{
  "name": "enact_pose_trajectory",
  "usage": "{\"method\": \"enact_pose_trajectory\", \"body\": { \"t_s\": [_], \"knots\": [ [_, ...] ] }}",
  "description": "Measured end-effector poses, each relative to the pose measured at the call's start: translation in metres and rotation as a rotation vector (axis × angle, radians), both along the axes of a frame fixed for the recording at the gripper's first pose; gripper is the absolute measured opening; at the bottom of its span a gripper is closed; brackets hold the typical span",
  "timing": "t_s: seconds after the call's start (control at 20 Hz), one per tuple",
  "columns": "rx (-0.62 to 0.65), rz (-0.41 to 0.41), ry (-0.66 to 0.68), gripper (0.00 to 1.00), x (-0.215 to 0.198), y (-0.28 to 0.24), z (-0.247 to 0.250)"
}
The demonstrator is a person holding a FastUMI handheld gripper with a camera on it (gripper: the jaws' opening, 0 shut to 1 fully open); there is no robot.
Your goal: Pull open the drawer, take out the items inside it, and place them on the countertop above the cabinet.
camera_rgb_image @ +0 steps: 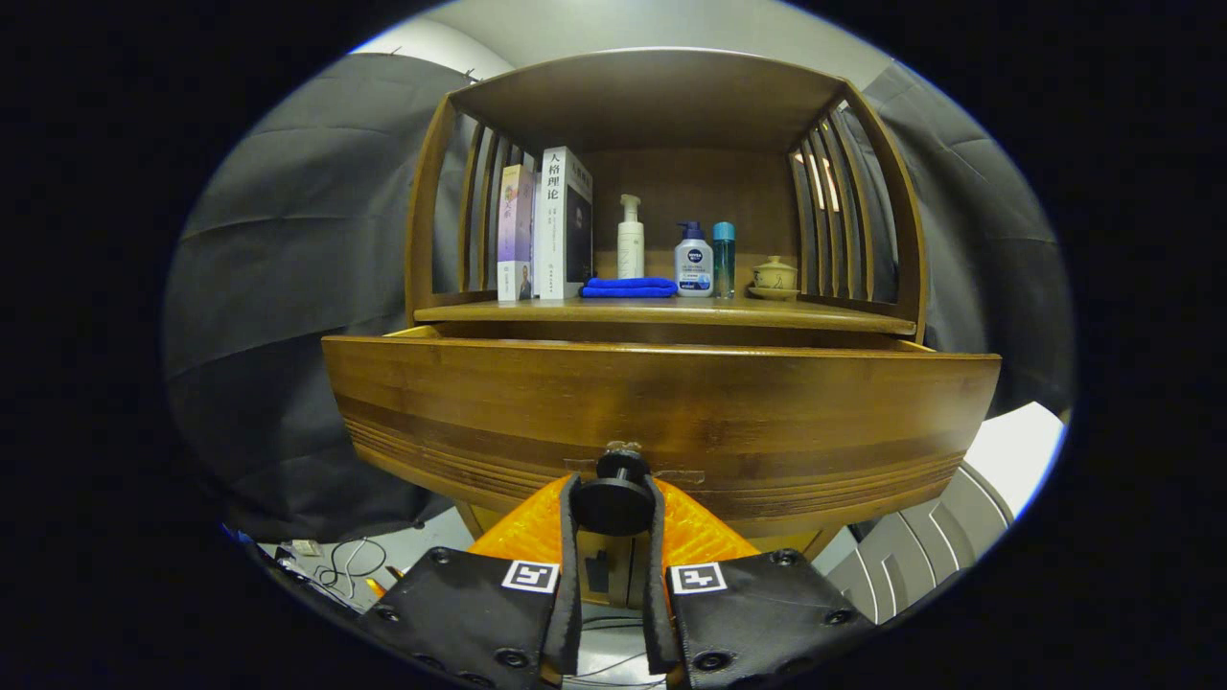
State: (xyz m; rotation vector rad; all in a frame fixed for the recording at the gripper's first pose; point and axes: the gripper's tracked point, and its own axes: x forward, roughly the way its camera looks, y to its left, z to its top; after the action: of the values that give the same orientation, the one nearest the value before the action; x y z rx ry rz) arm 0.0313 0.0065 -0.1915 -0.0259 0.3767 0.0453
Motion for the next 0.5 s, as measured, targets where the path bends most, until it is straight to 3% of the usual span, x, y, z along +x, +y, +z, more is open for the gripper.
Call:
{"method": "enact_pose_trajectory", "body": {
  "t_s": [0.5],
  "knots": [
    [-0.013,0.056,-0.010,0.29,-0.055,0.008,0.000]
  ]
}}
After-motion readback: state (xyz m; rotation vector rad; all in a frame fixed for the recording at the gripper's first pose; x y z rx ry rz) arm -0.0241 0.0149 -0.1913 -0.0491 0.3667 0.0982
